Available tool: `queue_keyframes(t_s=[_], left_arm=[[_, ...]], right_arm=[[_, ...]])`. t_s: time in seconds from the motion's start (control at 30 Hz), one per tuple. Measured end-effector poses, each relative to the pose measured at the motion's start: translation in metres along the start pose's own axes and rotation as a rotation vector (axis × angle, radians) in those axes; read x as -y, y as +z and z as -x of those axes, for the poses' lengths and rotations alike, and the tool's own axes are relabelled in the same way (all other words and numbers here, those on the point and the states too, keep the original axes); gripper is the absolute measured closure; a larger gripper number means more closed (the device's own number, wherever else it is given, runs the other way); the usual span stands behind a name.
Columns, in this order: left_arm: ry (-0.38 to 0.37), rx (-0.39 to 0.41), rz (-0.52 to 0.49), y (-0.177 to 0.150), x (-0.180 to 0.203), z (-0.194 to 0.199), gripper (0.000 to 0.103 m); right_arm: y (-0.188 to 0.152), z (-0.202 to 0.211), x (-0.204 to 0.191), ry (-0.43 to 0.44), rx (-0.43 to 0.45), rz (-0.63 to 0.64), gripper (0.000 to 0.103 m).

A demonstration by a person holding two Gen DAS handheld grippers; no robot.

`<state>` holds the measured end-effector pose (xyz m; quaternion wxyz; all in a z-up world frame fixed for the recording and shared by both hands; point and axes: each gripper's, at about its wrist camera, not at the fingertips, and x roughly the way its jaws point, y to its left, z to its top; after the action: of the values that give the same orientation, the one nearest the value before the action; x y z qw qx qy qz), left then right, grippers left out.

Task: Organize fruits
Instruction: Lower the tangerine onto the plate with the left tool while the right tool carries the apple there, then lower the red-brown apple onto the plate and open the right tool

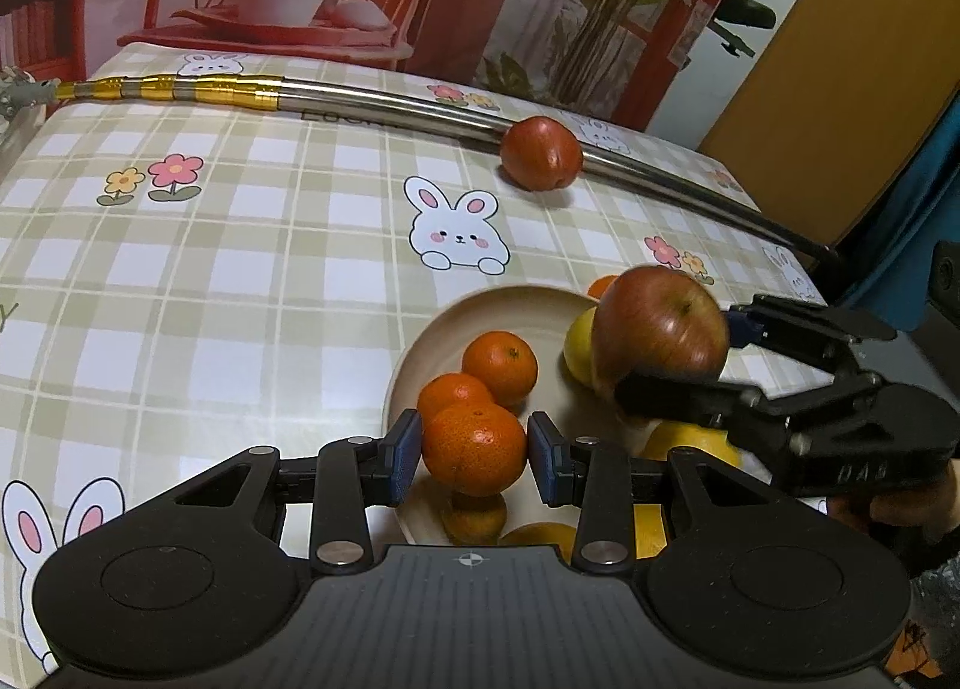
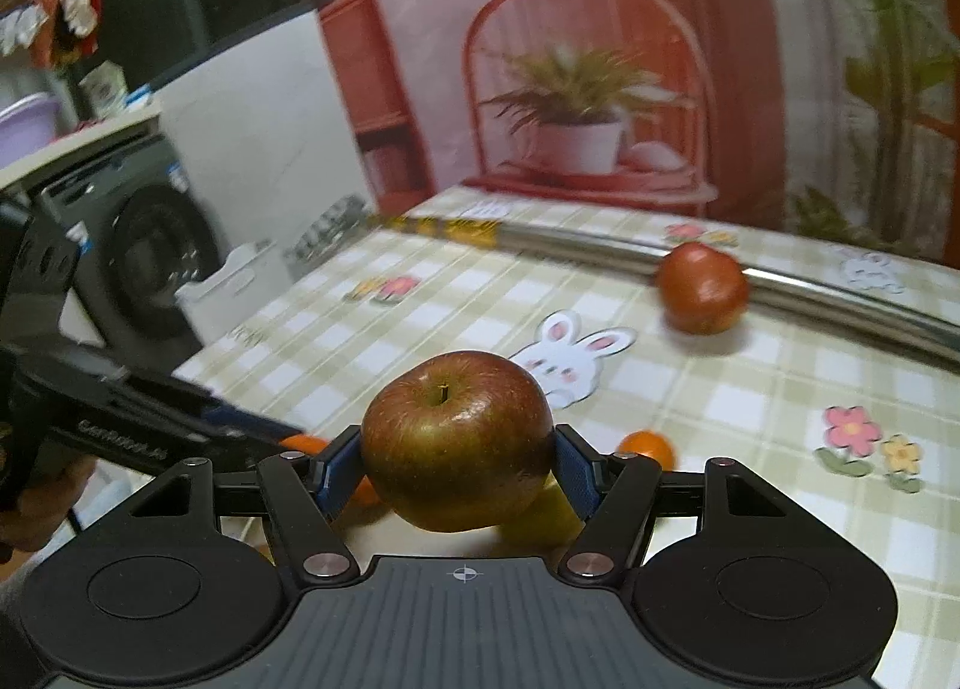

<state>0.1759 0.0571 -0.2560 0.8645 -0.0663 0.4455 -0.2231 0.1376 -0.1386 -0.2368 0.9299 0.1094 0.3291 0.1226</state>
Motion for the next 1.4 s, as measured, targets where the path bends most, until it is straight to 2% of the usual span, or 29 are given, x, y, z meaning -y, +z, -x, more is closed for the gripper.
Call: queue_keyframes(t_s=[0.33, 0.6, 0.77, 0.93, 1.2, 1.4], left_arm=[[-0.007, 0.001, -0.012, -0.001, 0.002, -0.003, 0.062], [-0.003, -0.002, -0.016, 0.000, 0.002, -0.003, 0.062], [-0.027, 0.012, -0.035, 0.008, 0.009, -0.002, 0.062], [-0.075, 0.013, -0.091, 0.017, 0.029, -0.012, 0.062], [-0.177, -0.042, -0.138, 0.021, 0.064, -0.048, 0.062], [-0.189, -0.049, -0.171, 0.022, 0.078, -0.058, 0.062]], right_arm=[[-0.017, -0.002, -0.005, 0.006, -0.062, -0.024, 0.040], [-0.020, -0.003, -0.003, 0.008, -0.064, -0.032, 0.040], [-0.015, 0.010, 0.002, -0.004, -0.017, -0.052, 0.040], [-0.004, 0.030, 0.022, -0.059, 0.048, -0.082, 0.040], [0.004, 0.051, 0.054, -0.147, 0.100, -0.124, 0.040], [0.000, 0.056, 0.063, -0.160, 0.117, -0.141, 0.040]])
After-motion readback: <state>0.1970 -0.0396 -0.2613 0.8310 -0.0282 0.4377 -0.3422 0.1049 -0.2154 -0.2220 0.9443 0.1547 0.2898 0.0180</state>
